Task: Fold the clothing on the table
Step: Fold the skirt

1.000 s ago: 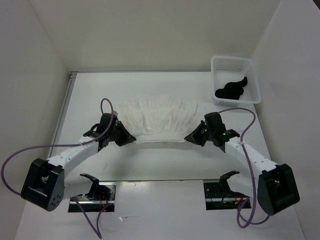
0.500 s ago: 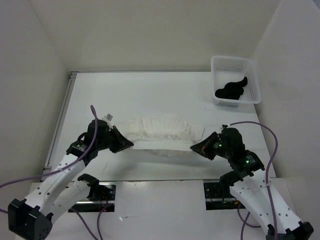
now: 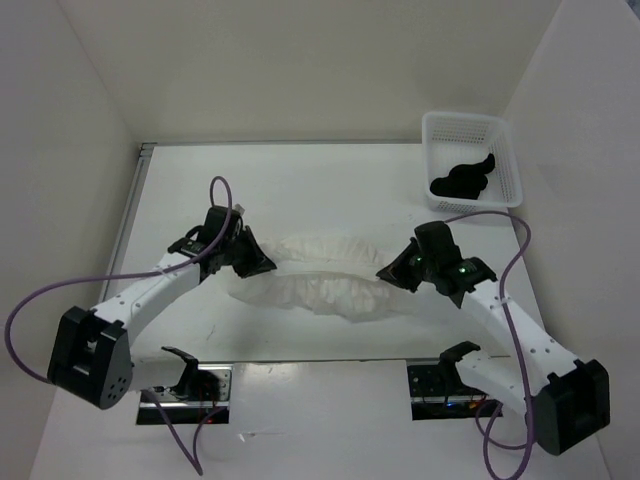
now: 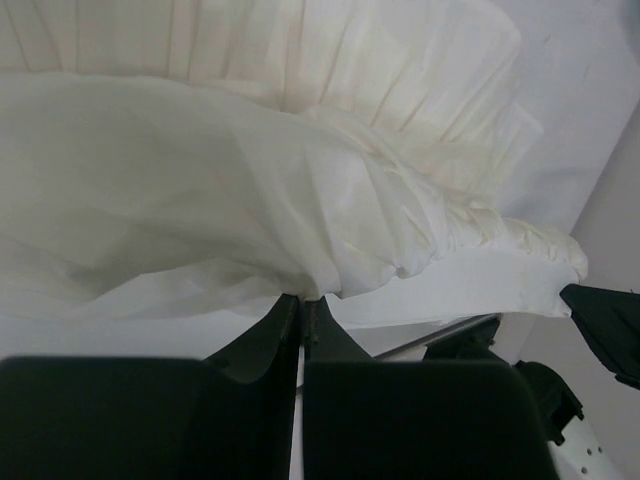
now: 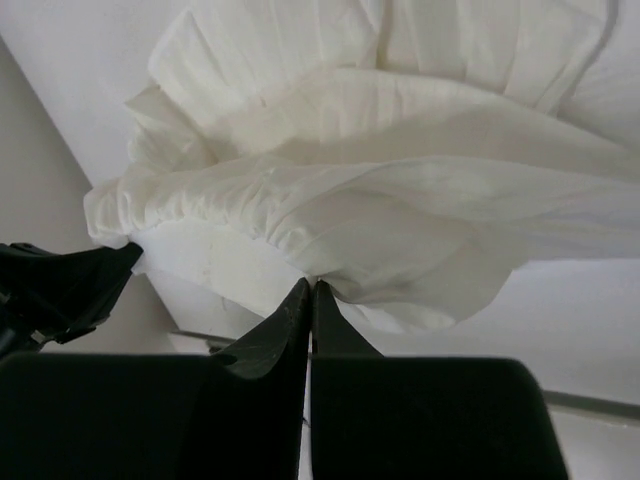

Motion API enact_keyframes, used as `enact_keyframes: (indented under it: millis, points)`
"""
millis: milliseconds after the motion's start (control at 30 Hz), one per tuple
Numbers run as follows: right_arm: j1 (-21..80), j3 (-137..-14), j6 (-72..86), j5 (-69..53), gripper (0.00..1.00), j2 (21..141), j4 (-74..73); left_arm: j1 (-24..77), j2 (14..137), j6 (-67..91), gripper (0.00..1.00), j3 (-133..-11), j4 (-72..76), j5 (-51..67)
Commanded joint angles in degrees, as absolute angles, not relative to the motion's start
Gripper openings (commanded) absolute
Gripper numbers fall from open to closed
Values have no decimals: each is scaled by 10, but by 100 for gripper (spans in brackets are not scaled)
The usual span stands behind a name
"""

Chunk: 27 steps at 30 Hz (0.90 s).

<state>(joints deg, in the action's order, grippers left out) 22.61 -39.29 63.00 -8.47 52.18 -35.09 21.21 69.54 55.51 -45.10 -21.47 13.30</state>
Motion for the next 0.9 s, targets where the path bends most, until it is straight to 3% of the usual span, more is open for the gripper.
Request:
enact_keyframes:
  millis: [0, 200, 267, 333, 433, 600, 700, 867]
  points:
    - [225, -425, 597, -36, 0, 576, -289, 194, 737, 520, 0, -482, -184, 101]
    - [220, -453, 568, -10, 0, 692, -243, 194, 821, 515, 3, -493, -147, 101]
    - [220, -467, 562, -4, 12, 717, -218, 194, 855, 515, 20, -499, -132, 106]
    - [220, -484, 549, 10, 15, 751, -206, 189, 883, 515, 39, -514, -115, 112]
    - [214, -513, 531, 16, 26, 791, -179, 189, 910, 521, 57, -543, -95, 129]
    - [208, -575, 507, 35, 33, 863, -146, 183, 944, 526, 83, -600, -74, 129]
    - [197, -606, 494, 54, 34, 909, -128, 168, 975, 532, 92, -634, -59, 129]
    - [207, -636, 450, 55, 34, 911, -117, 151, 970, 493, 92, -663, -58, 156]
